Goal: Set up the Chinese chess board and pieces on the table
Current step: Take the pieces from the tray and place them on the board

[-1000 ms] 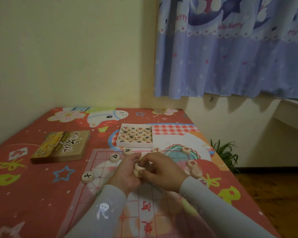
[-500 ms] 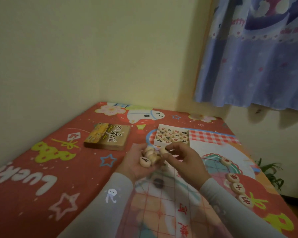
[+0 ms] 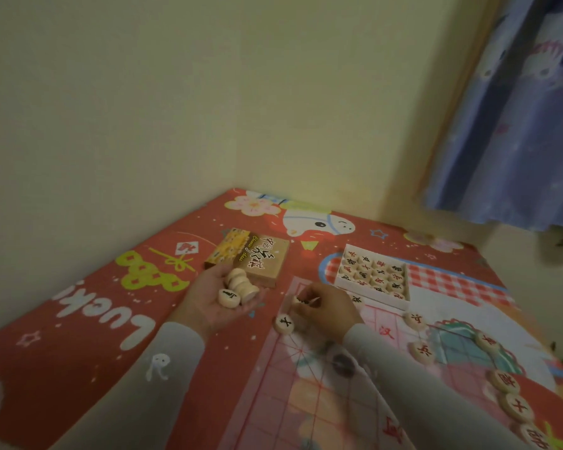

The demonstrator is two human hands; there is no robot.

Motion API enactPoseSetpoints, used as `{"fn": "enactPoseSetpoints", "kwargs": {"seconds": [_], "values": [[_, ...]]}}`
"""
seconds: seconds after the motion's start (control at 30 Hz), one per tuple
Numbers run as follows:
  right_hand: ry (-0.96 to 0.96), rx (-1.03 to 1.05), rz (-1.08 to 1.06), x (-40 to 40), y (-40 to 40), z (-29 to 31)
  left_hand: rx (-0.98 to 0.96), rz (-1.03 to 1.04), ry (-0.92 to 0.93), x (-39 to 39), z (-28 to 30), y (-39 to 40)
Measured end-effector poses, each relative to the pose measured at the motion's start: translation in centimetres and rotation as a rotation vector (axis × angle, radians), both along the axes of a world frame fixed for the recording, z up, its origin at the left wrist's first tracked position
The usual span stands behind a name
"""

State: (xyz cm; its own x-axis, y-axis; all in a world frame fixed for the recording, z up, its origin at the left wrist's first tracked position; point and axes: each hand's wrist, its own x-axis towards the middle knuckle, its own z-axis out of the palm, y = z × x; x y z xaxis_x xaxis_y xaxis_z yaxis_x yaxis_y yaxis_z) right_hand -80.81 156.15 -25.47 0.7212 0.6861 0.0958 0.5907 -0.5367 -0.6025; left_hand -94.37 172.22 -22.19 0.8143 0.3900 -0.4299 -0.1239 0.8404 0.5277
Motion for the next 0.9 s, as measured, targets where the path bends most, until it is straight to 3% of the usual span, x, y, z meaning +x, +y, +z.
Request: {"fn": "enactPoseSetpoints", "kwargs": {"seconds": [0.33, 0.5, 0.63, 0.73, 0.83, 0.9], "values": [[0.029, -0.135, 0.079, -0.1, 2.3, -0.5, -0.052, 0.01, 0.015, -0.1, -0.8, 0.6], [-0.004, -0.039, 0.075, -0.3, 1.4, 0.6, -0.028, -0.031, 0.023, 0.3, -0.5, -0.5], [-0.091, 0.22, 0.092, -1.5, 0.6, 1.7, -0.008, -0.082, 0.023, 0.8, -0.3, -2.0], [-0.207, 0.319, 0.224, -3.0, -0.1, 2.8, 0.001, -0.104, 0.048, 1.6, -0.5, -3.0], [-0.383, 0.252, 0.438, -4.1, -0.6, 3.2, 0.064, -0.16, 0.087, 2.1, -0.2, -4.6], [-0.385, 0.194, 0.497, -4.6, -1.1, 3.5, 0.107, -0.187, 0.094, 2.2, 0.1, -5.6]]}}
